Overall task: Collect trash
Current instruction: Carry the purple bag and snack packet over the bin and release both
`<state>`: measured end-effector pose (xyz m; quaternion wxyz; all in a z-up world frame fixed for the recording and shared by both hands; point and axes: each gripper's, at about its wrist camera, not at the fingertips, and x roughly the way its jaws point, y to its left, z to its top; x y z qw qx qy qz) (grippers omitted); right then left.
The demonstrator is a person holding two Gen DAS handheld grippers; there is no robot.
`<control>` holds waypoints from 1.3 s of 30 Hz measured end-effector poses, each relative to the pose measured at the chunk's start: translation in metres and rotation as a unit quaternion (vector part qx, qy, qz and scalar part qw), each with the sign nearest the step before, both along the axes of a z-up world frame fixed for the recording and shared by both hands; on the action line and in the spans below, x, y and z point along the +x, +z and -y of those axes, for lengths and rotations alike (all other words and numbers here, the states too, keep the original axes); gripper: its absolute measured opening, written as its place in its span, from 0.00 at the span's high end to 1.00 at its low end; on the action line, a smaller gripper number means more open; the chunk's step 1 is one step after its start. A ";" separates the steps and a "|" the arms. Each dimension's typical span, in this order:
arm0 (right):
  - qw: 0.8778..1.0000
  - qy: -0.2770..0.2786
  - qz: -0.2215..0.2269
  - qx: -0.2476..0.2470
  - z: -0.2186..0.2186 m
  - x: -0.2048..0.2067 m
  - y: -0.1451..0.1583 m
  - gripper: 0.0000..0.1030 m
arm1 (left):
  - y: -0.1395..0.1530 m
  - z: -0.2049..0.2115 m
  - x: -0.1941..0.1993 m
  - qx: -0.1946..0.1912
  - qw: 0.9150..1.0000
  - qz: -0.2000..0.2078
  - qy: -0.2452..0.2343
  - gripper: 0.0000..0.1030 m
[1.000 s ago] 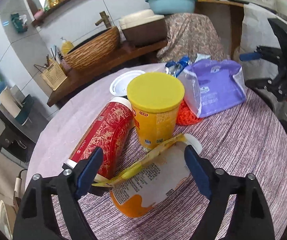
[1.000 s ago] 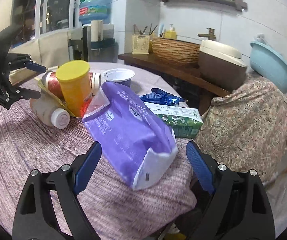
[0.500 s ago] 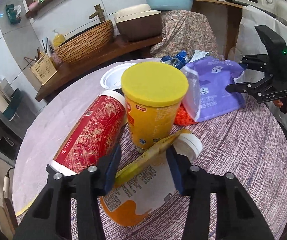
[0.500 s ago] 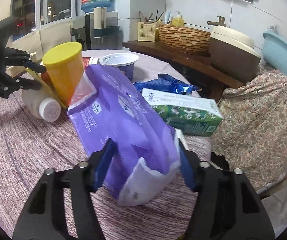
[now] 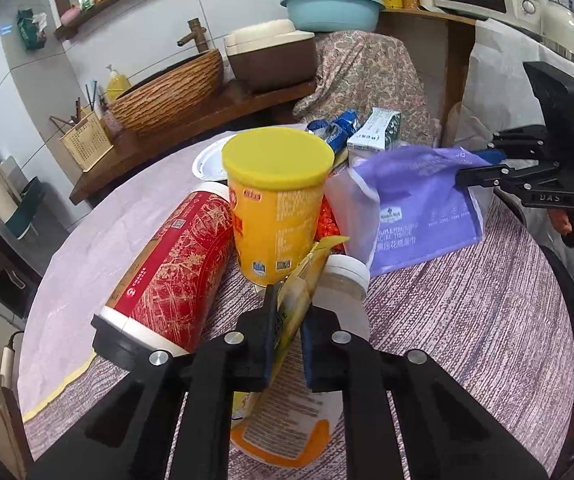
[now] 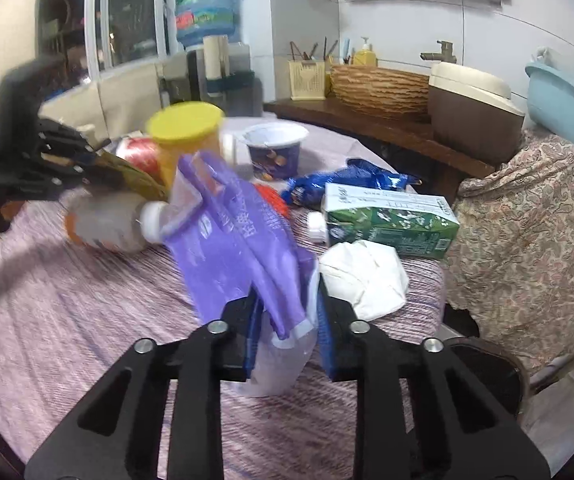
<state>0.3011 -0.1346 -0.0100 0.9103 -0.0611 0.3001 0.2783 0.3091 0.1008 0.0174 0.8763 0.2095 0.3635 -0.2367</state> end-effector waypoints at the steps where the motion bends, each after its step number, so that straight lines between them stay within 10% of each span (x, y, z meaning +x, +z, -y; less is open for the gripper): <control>1: 1.000 -0.001 0.001 0.002 0.001 -0.003 0.002 0.81 | 0.001 -0.001 -0.002 -0.006 1.000 0.003 0.005 0.90; 25: 0.993 -0.076 0.053 0.074 0.028 -0.069 0.020 0.82 | 0.038 -0.021 -0.072 -0.178 0.970 0.088 0.140 0.93; 39: 0.989 -0.091 0.058 0.098 0.043 -0.077 0.019 0.82 | 0.073 0.013 -0.107 -0.236 0.957 0.128 0.113 0.93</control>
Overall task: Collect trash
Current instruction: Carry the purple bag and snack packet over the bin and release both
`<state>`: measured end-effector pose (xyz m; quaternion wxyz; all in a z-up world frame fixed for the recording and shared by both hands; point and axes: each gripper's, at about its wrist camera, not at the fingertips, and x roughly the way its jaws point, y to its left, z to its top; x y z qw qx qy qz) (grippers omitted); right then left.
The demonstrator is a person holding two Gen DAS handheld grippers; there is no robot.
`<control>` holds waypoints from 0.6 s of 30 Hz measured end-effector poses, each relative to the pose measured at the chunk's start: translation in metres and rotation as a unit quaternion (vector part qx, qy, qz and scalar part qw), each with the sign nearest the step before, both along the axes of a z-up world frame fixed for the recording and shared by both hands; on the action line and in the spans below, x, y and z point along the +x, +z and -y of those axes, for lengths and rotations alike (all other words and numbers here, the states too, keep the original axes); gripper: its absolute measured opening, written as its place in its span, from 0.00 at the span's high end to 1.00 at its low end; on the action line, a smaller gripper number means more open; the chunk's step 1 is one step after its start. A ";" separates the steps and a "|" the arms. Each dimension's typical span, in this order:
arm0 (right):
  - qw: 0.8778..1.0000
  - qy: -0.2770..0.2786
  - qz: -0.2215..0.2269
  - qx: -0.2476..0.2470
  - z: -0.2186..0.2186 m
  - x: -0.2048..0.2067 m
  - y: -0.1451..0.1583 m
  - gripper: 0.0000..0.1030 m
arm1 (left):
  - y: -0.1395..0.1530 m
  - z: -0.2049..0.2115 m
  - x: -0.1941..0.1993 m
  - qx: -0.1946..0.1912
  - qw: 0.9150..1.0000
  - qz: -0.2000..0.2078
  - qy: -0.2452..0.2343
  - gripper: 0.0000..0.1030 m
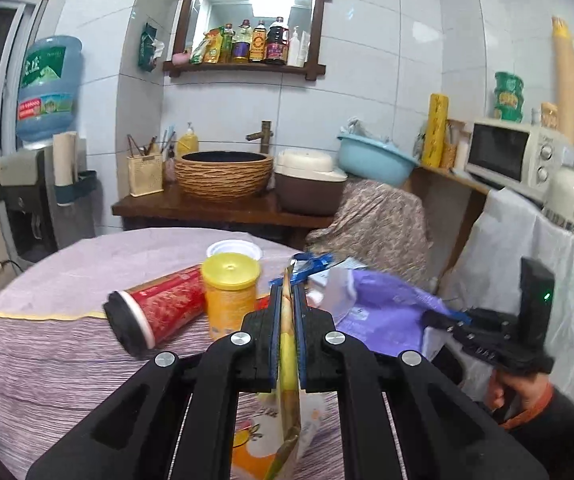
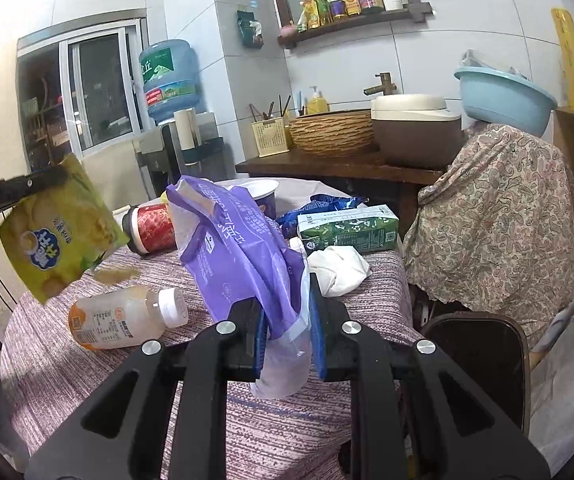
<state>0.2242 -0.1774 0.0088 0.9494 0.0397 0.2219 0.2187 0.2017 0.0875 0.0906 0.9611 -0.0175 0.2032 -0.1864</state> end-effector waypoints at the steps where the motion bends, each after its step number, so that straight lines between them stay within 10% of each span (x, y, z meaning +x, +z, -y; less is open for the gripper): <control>1: 1.000 -0.002 0.004 0.003 0.002 -0.002 0.001 0.82 | 0.002 0.003 0.000 0.001 1.000 0.001 -0.003 0.93; 18: 0.995 -0.096 0.033 0.011 0.077 -0.016 0.024 0.82 | 0.001 0.113 0.011 -0.027 0.992 -0.026 -0.123 0.96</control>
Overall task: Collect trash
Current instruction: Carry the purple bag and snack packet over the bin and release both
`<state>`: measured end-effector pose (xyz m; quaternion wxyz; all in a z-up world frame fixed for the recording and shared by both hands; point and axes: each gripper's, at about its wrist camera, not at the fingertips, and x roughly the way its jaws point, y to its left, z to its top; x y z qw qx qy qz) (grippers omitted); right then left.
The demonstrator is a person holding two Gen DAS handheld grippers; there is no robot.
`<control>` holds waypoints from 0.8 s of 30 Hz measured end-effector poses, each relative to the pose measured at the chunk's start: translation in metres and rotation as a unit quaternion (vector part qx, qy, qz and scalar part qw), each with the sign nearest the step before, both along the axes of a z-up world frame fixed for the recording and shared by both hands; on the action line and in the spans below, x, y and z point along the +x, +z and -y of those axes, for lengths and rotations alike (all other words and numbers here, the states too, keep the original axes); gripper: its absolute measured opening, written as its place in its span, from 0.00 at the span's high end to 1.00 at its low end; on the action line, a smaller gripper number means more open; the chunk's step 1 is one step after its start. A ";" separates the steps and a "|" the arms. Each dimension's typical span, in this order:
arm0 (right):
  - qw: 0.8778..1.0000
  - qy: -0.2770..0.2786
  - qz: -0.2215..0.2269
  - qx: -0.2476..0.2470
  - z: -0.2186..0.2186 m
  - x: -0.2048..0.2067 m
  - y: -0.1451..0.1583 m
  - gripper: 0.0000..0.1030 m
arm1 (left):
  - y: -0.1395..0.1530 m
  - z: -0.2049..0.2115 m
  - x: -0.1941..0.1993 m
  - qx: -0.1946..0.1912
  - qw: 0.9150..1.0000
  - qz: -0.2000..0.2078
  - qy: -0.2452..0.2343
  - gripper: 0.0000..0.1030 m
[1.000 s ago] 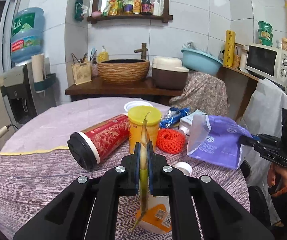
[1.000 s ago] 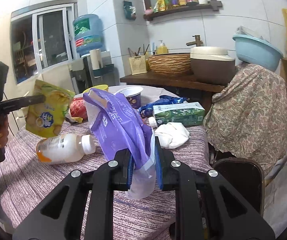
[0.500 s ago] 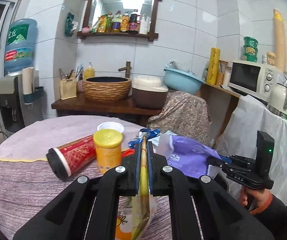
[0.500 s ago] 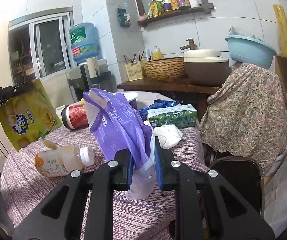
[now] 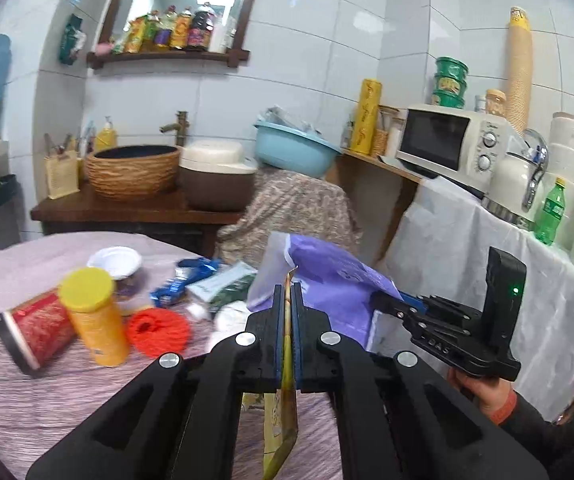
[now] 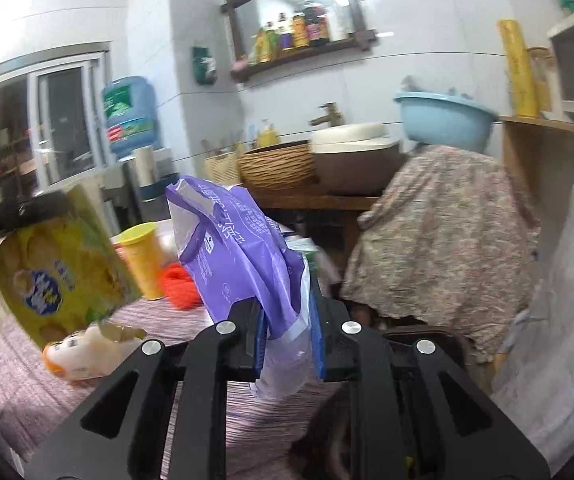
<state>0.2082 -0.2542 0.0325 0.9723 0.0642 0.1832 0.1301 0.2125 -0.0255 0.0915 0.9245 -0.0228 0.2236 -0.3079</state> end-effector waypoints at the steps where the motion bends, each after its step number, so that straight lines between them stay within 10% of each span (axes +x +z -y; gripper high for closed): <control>1: 1.000 -0.013 -0.003 -0.002 0.010 0.000 -0.002 0.82 | -0.003 0.010 0.002 -0.004 1.000 -0.008 -0.007 0.96; 18: 0.967 -0.166 -0.192 -0.022 0.125 0.043 -0.143 0.78 | -0.082 0.146 0.048 0.035 0.990 -0.115 -0.072 0.96; 22: 0.959 -0.183 -0.213 -0.027 0.126 0.049 -0.170 0.27 | -0.103 0.159 0.056 0.038 0.985 -0.151 -0.075 0.96; 24: 0.960 -0.185 -0.209 -0.023 0.127 0.044 -0.171 0.27 | -0.109 0.166 0.059 0.049 0.984 -0.155 -0.071 0.96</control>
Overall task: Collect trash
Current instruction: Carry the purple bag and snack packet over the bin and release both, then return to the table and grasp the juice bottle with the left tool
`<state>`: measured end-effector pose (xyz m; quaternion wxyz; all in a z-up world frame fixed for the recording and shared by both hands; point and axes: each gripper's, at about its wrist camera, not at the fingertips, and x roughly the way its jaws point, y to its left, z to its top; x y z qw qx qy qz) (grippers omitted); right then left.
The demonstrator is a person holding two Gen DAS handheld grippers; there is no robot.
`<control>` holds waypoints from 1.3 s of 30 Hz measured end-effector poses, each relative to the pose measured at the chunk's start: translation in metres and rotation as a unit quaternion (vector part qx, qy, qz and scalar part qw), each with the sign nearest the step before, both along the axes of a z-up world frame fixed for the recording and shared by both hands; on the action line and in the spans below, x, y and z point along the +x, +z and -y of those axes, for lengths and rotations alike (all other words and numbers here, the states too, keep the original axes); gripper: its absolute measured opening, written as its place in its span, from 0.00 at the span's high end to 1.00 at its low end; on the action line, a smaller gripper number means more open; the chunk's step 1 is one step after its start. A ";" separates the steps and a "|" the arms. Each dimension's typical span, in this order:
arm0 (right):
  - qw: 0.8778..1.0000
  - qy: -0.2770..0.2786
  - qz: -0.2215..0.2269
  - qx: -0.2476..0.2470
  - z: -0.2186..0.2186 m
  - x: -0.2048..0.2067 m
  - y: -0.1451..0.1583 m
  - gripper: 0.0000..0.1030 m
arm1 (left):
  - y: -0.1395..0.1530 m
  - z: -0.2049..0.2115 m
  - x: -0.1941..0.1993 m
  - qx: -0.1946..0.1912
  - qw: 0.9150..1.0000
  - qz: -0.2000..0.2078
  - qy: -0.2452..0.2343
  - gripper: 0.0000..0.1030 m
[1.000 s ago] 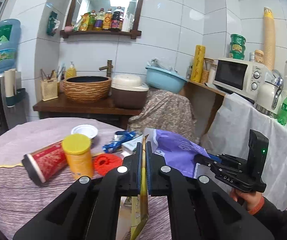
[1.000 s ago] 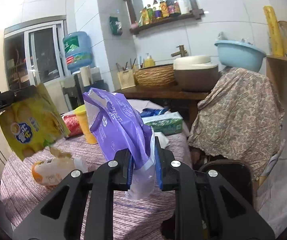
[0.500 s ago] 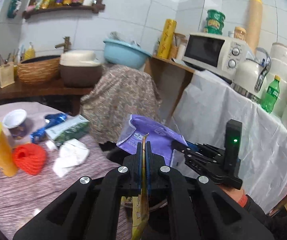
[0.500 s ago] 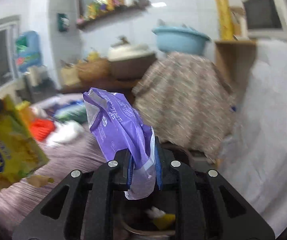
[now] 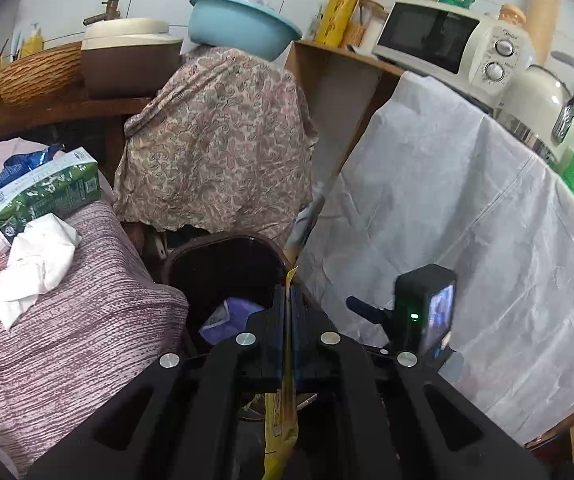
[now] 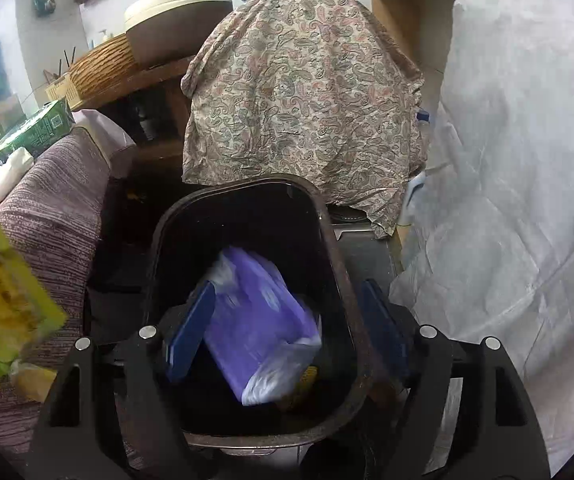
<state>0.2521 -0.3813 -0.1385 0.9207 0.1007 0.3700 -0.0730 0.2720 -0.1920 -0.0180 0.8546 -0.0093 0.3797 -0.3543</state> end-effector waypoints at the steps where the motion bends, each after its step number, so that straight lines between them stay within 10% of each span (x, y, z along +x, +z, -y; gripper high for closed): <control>1: 1.000 -0.002 0.002 0.002 0.001 -0.002 0.001 0.27 | -0.003 0.003 0.002 0.002 1.000 -0.004 0.001 0.96; 20: 0.996 -0.084 0.018 0.021 0.052 -0.061 0.012 0.27 | -0.067 0.097 0.040 0.099 0.993 -0.061 -0.024 0.92; 24: 0.996 -0.086 0.017 0.023 0.054 -0.068 0.011 0.27 | -0.068 0.095 0.035 0.116 0.991 -0.063 -0.011 0.38; 29: 0.996 -0.085 0.014 0.038 0.051 -0.069 0.007 0.23 | -0.031 0.079 0.000 0.123 0.989 -0.061 -0.048 0.31; 33: 0.997 -0.061 0.014 0.039 0.034 -0.061 0.008 0.24 | 0.020 0.046 -0.059 0.096 0.989 0.015 -0.114 0.12; 39: 0.998 -0.022 0.030 0.048 0.004 -0.055 0.020 0.23 | 0.052 -0.029 -0.092 0.097 0.991 0.058 -0.070 0.09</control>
